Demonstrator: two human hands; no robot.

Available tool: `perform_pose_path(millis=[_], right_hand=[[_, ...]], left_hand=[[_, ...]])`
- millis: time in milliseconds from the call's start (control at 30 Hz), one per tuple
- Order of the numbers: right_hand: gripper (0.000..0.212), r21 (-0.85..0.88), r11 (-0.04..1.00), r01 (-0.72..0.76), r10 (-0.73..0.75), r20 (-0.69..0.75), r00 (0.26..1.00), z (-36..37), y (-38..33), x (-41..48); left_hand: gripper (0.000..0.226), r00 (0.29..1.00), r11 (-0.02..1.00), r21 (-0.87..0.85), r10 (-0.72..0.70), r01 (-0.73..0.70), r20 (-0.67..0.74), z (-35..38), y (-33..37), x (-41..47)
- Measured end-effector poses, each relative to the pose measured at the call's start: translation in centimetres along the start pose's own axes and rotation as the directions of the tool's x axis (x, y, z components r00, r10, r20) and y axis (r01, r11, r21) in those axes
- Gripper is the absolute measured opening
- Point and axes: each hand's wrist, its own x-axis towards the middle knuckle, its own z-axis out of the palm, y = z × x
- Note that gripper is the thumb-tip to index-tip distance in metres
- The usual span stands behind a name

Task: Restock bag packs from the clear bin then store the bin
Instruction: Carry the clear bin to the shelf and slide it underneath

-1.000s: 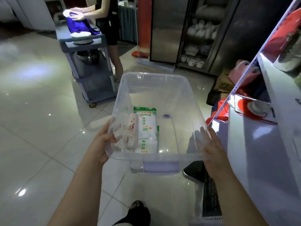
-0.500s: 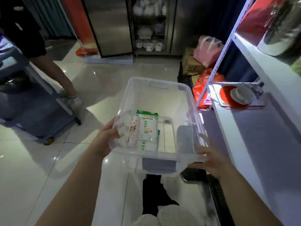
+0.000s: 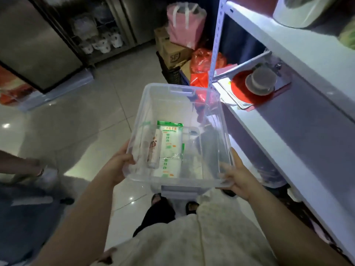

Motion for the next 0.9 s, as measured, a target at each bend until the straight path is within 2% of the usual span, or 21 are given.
perform_pose_path(millis=[167,267,333,400,600,767,900], right_hand=[[0.095,0.103,0.994,0.027,-0.003,-0.224,0.974,2.7,1.6,3.3],[0.092,0.102,0.992,0.075,-0.032,-0.374,0.927,5.1,2.3,5.0],[0.093,0.058,0.993,0.106,-0.066,-0.475,0.877,7.3,2.9,5.9],[0.094,0.026,0.993,0.116,-0.082,-0.563,0.823,9.5,3.3,6.4],[0.093,0.215,0.97,0.112,0.068,-0.686,0.725,14.9,4.3,8.4],[0.096,0.322,0.934,0.154,0.136,-0.721,0.68,16.4,5.3,9.9],[0.097,0.385,0.902,0.196,0.161,-0.721,0.674,16.8,6.8,10.1]], left_hand=[[0.084,0.975,0.956,0.23,-0.207,0.185,0.075,-4.0,2.3,10.6],[0.081,0.932,0.847,0.426,-0.362,0.317,0.025,-5.8,2.6,15.9],[0.079,0.891,0.769,0.493,-0.454,0.407,-0.027,-7.2,3.1,18.3],[0.085,0.852,0.726,0.517,-0.523,0.453,-0.011,-8.4,3.6,20.5],[0.101,0.784,0.679,0.478,-0.62,0.557,-0.033,-11.0,4.7,25.2],[0.101,0.777,0.681,0.462,-0.629,0.568,-0.028,-11.9,4.9,27.6],[0.101,0.788,0.682,0.476,-0.615,0.555,-0.039,-11.5,5.3,27.8]])
